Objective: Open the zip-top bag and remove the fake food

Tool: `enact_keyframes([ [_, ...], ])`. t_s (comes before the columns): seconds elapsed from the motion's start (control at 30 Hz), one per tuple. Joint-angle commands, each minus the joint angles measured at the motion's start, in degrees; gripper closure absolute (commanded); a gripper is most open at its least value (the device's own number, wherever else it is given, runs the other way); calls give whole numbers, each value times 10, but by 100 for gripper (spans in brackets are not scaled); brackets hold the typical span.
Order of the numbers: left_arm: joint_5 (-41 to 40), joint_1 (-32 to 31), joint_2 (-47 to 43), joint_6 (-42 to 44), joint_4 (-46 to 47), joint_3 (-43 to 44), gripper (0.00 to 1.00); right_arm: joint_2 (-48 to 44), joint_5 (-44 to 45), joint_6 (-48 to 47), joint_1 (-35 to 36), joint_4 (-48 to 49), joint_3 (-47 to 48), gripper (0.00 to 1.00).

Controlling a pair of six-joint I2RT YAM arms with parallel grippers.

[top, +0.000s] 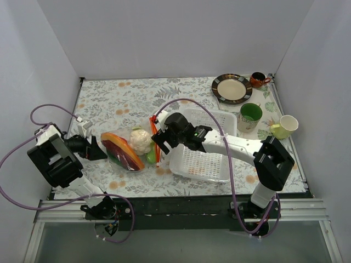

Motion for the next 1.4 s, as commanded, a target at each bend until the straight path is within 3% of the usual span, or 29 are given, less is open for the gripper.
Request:
enact_keyframes([
  [0.0, 21, -17, -1, -16, 38, -18, 2, -18, 9, 22, -11, 46, 11, 2],
  [0.23, 13, -66, 9, -130, 164, -50, 2, 12, -9, 40, -39, 39, 35, 2],
  [0.37, 19, -83, 1, -147, 187, -58, 4, 14, -21, 46, -46, 47, 29, 2],
  [0.47, 29, -85, 16, -134, 162, -37, 16, 19, -23, 47, -47, 48, 30, 4],
  [0.6, 27, -85, 38, -133, 140, -4, 49, 32, -35, 48, -48, 47, 33, 16],
  [0.73, 17, -85, 44, -139, 137, 19, 68, 42, -36, 50, -50, 46, 30, 19],
  [0.9, 16, -85, 66, -139, 128, 38, 80, 59, -47, 63, -56, 66, 29, 20],
  [0.93, 13, -85, 69, -139, 126, 39, 89, 62, -50, 65, -56, 71, 29, 21],
  [1.0, 12, -86, 76, -138, 124, 44, 97, 70, -67, 75, -56, 84, 32, 22],
  [1.13, 3, -98, 78, -141, 126, 40, 100, 78, -132, 90, -54, 122, 23, 25],
  [1.23, -4, -115, 69, -157, 146, 28, 100, 71, -180, 82, -46, 166, -6, 16],
  [1.27, -6, -119, 65, -164, 153, 25, 100, 68, -200, 77, -42, 174, -22, 2],
  [1.37, -11, -135, 59, -177, 166, 18, 100, 55, -205, 63, -30, 204, -52, 2],
])
